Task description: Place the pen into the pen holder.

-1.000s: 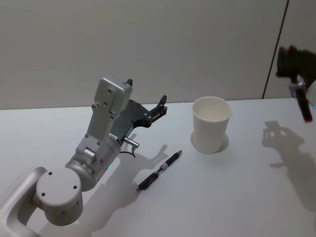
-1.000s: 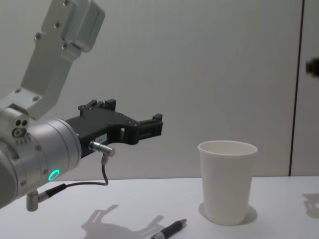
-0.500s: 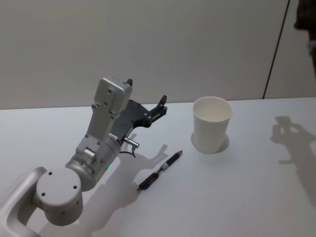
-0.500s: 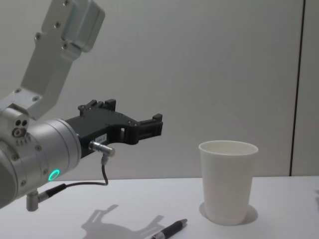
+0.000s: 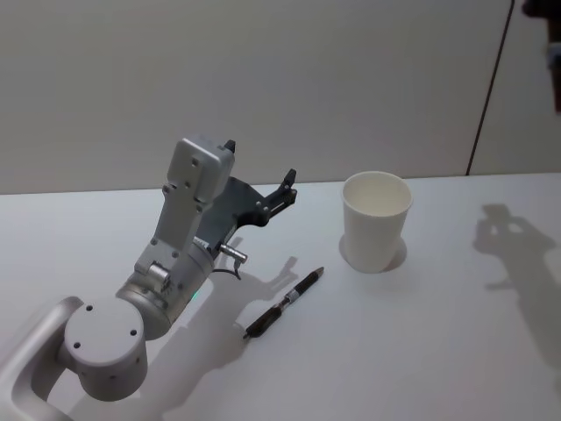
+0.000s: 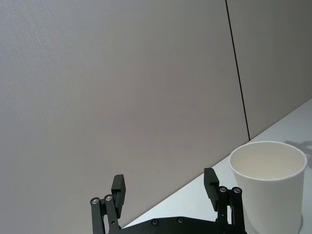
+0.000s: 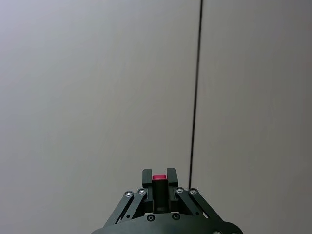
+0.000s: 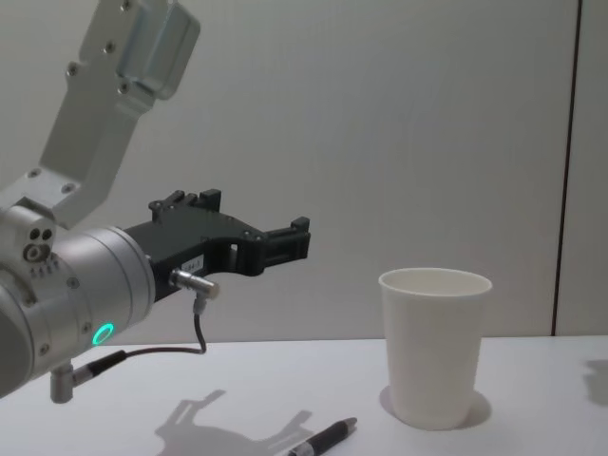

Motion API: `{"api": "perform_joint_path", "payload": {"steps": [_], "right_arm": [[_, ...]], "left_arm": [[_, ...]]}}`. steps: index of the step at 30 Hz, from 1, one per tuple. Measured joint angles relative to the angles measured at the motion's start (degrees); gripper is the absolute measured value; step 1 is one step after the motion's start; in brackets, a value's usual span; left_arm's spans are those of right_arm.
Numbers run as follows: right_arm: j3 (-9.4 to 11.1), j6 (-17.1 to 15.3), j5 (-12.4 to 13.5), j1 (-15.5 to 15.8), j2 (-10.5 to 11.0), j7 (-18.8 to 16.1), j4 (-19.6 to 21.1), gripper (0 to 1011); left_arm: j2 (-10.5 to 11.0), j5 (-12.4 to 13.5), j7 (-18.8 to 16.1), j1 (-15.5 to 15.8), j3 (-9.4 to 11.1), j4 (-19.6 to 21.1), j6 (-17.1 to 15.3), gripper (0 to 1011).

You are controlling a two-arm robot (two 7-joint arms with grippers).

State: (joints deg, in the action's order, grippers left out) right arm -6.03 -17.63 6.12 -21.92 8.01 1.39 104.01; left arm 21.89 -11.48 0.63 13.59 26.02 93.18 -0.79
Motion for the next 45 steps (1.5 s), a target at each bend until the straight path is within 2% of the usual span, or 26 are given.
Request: {"api": "perform_joint_path", "payload": {"steps": [5, 11, 22, 32, 45], "right_arm": [[-1.32, 0.77, -1.28, 0.34, -1.00, -1.24, -1.90, 165], [-3.56, 2.48, -3.12, 0.33, -3.02, -2.86, -6.13, 165], [-6.83, 5.88, -5.18, -1.71, -6.80, -5.04, -13.44, 165], [-8.60, 8.57, -6.59, -3.41, -8.97, -6.35, -18.46, 165], [-9.69, 11.27, -6.83, -4.16, -10.33, -6.73, -22.37, 165]], "left_arm": [[0.00, 0.00, 0.00, 0.00, 0.00, 0.00, 0.00, 1001], [0.00, 0.00, 0.00, 0.00, 0.00, 0.00, 0.00, 1001], [0.00, 0.00, 0.00, 0.00, 0.00, 0.00, 0.00, 1001], [0.00, 0.00, 0.00, 0.00, 0.00, 0.00, 0.00, 1001], [0.00, 0.00, 0.00, 0.00, 0.00, 0.00, 0.00, 1001]]}}
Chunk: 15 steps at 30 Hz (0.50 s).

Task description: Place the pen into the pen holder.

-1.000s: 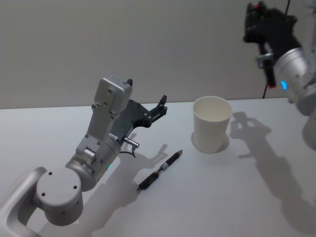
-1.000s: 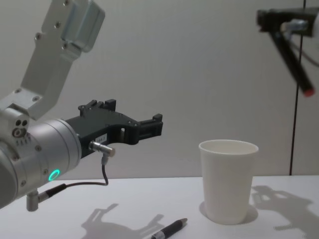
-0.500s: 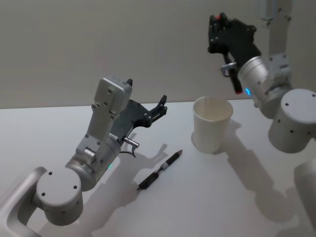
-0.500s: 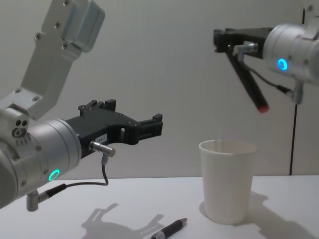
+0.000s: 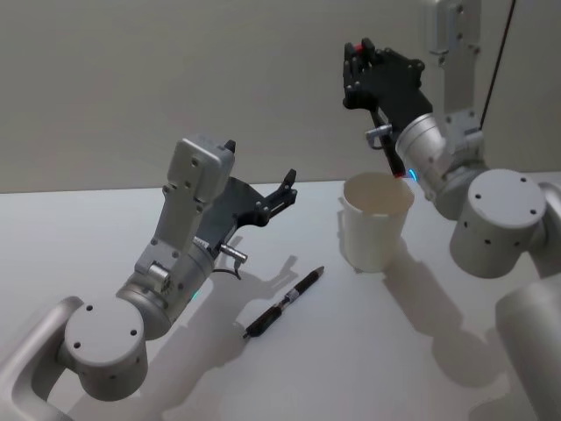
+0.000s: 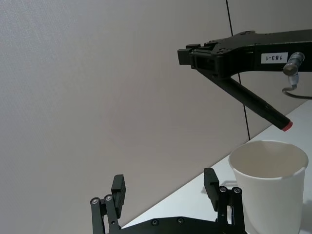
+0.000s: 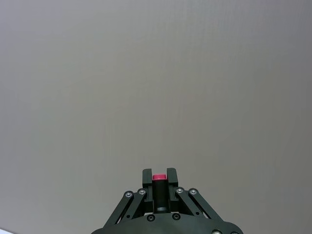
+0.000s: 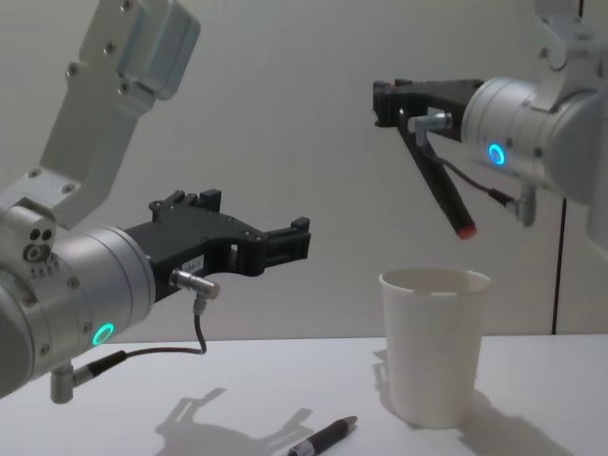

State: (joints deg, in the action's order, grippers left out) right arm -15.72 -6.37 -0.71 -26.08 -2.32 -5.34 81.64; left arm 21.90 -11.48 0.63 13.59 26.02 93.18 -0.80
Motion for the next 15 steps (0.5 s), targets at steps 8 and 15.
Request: {"api": "perform_joint_path", "payload": {"steps": [8, 15], "right_arm": [[-0.31, 1.15, 0.73, 0.01, -0.41, -0.03, -2.04, 165], [-0.43, 1.71, 1.48, 0.28, -0.58, -0.08, -3.67, 165]], "left_arm": [[0.00, 0.00, 0.00, 0.00, 0.00, 0.00, 0.00, 1001], [0.00, 0.00, 0.00, 0.00, 0.00, 0.00, 0.00, 1001]]}}
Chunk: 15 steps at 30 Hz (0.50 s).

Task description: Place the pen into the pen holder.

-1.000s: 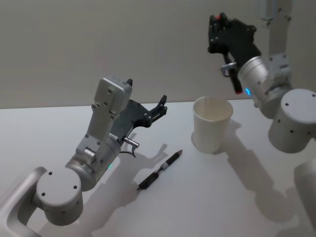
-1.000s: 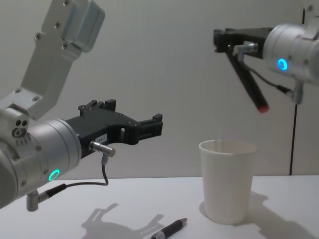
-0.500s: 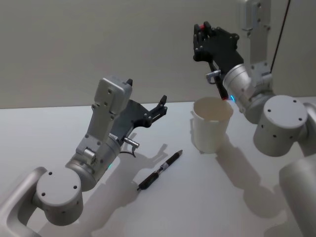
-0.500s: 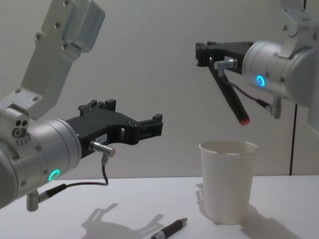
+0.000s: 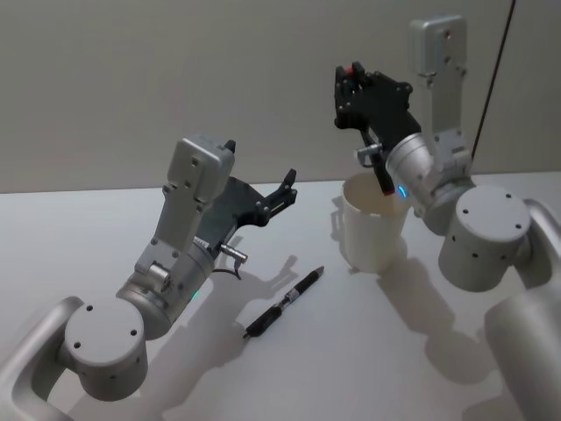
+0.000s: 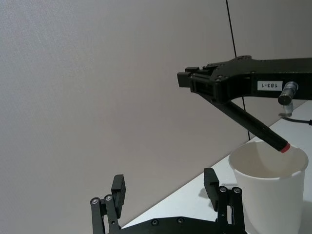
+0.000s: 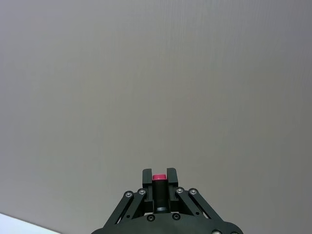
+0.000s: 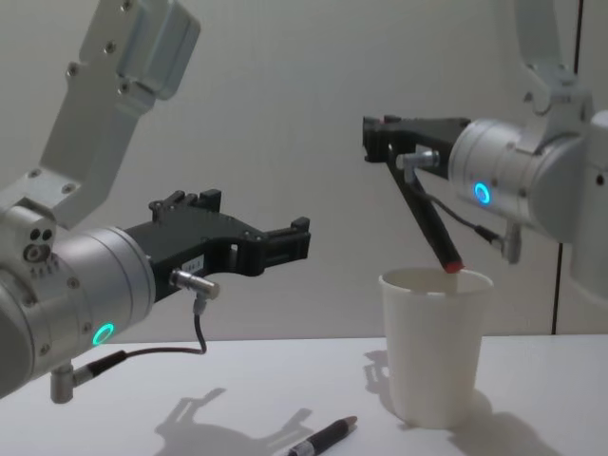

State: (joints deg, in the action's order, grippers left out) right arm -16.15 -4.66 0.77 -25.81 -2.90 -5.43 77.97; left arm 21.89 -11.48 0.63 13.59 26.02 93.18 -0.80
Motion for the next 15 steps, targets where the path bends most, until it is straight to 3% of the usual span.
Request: {"api": "perform_joint_path", "payload": {"steps": [15], "right_arm": [[-0.24, 0.32, 0.76, 0.74, 0.00, -0.86, -2.06, 165]], "left_arm": [[0.00, 0.00, 0.00, 0.00, 0.00, 0.00, 0.00, 1001]]}}
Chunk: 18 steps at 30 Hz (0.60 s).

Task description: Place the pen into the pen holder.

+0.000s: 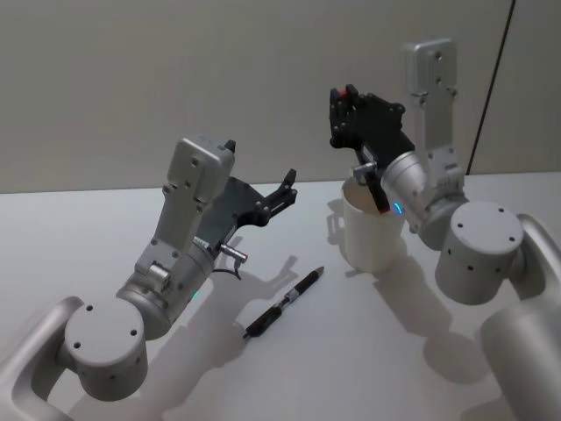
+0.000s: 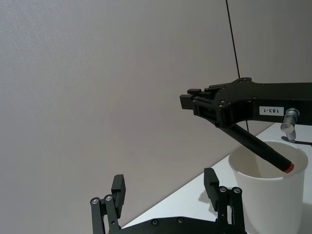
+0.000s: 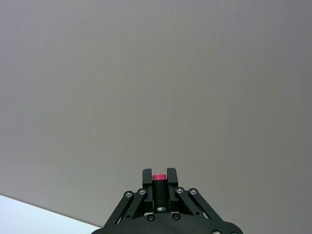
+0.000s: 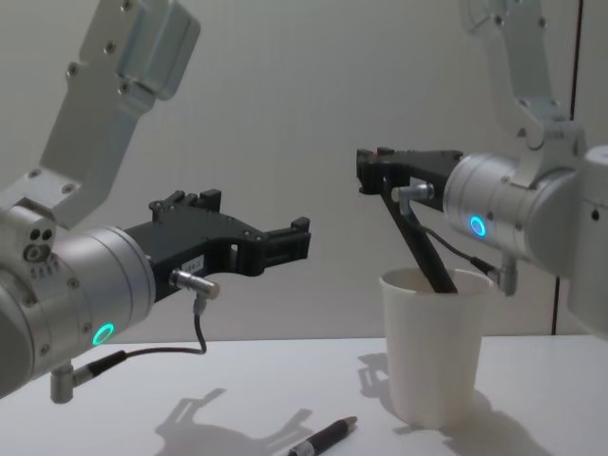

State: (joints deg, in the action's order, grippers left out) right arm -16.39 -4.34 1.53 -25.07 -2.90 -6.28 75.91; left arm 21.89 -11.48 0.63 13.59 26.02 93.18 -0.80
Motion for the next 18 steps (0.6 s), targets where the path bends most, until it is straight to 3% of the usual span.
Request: {"api": "perform_joint_path", "payload": {"steps": [18], "right_arm": [[-0.66, 2.16, -2.25, 1.62, 0.65, -1.11, -0.65, 165]], "left_arm": [[0.00, 0.00, 0.00, 0.00, 0.00, 0.00, 0.00, 1001]]}}
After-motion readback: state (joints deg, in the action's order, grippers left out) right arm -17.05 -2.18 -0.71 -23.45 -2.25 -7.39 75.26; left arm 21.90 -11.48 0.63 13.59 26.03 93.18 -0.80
